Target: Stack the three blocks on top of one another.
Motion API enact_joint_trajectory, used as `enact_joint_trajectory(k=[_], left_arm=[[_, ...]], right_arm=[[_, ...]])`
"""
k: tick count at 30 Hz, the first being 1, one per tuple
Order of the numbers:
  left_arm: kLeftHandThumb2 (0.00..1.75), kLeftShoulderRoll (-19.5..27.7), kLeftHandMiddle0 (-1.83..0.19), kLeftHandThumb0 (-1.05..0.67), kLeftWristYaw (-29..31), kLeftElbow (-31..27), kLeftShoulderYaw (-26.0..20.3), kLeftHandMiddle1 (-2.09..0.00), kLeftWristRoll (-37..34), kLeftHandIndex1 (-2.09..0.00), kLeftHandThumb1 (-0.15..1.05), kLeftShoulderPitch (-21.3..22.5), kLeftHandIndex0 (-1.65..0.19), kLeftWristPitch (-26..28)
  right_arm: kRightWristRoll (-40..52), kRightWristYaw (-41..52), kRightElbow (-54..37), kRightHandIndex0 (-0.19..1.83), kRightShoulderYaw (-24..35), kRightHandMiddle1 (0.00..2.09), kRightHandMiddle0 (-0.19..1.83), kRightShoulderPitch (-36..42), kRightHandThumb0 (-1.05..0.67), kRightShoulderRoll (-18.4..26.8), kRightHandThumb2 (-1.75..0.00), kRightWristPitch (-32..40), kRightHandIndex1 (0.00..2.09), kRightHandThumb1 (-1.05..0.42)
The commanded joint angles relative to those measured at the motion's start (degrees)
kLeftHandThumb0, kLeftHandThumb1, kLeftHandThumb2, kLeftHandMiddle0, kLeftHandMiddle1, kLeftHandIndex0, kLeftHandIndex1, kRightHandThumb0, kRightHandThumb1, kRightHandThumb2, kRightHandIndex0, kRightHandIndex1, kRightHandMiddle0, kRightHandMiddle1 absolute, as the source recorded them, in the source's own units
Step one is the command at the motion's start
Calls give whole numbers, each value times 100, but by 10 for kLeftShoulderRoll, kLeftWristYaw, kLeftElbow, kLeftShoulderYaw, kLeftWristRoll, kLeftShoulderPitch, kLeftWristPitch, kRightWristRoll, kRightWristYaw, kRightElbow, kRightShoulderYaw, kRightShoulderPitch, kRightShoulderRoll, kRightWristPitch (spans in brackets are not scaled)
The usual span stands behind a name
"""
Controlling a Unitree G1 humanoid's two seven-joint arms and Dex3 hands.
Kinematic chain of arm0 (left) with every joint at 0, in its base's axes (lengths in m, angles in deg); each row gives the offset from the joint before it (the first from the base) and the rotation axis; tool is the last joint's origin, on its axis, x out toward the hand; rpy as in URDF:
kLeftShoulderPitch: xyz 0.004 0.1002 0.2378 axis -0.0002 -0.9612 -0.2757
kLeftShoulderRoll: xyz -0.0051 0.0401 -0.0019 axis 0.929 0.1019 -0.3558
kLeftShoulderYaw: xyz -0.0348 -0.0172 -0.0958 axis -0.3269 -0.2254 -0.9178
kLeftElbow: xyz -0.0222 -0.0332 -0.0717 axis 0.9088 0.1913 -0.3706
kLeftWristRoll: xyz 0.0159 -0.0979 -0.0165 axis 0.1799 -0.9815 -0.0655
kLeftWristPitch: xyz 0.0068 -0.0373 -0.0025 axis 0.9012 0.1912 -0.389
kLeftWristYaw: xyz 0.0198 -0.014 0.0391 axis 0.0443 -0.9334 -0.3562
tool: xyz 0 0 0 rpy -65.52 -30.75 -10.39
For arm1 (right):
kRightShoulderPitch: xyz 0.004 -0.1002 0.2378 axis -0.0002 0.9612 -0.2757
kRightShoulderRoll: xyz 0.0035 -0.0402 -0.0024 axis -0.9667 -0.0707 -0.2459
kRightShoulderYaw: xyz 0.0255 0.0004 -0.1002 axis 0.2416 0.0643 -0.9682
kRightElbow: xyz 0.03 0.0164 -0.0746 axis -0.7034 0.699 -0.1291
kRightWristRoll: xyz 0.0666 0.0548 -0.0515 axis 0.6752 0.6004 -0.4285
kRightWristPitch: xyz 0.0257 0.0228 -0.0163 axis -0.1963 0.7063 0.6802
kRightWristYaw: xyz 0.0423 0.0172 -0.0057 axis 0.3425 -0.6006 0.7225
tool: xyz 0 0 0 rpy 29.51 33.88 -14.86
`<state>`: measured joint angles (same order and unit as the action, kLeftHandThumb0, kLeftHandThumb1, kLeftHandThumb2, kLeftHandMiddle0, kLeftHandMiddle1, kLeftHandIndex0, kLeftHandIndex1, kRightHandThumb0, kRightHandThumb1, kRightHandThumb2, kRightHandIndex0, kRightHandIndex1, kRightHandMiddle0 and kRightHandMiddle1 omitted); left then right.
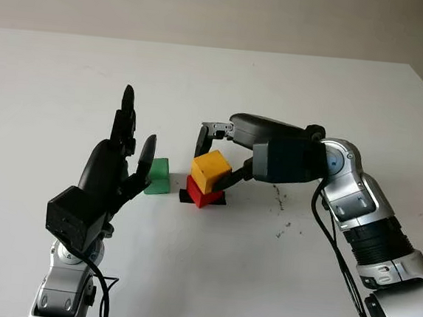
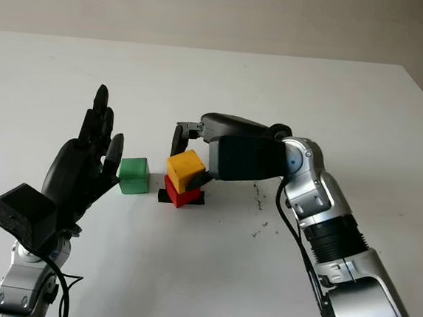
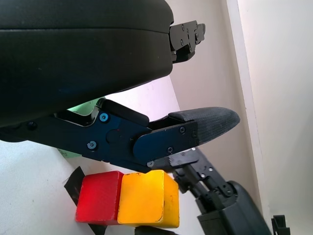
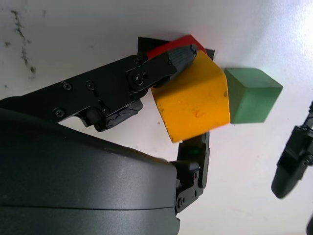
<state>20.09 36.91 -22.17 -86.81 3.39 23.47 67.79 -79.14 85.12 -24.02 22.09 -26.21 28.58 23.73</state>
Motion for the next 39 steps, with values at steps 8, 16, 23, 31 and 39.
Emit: enact_joint_trajectory(k=[8,16,23,31,39], left_arm=[[66,-1,19,-73,0,-8,4,-2,3,-1,105,1,19,3],[67,-1,19,-73,-3,-14,7,-3,8,-4,105,1,19,11],[67,3,19,-72,4,-1,6,0,4,-2,105,6,19,-3],[66,6,19,-71,11,19,1,-1,-5,-2,105,16,19,-9],[69,22,19,-71,23,38,-6,0,-9,0,105,31,19,-20]], right_arm=[[10,3,-10,-19,6,7,-18,-8,-82,12,-5,-17,0,-86],[39,9,-68,-19,44,0,-19,-6,-94,30,-6,18,0,-88],[114,-15,-193,-19,150,0,-19,82,-99,56,-28,91,0,-103],[205,-150,-292,-19,253,0,-19,261,-81,-21,-67,148,0,-105],[245,-284,-331,-19,264,0,-19,386,-77,-142,-76,167,0,-105]])
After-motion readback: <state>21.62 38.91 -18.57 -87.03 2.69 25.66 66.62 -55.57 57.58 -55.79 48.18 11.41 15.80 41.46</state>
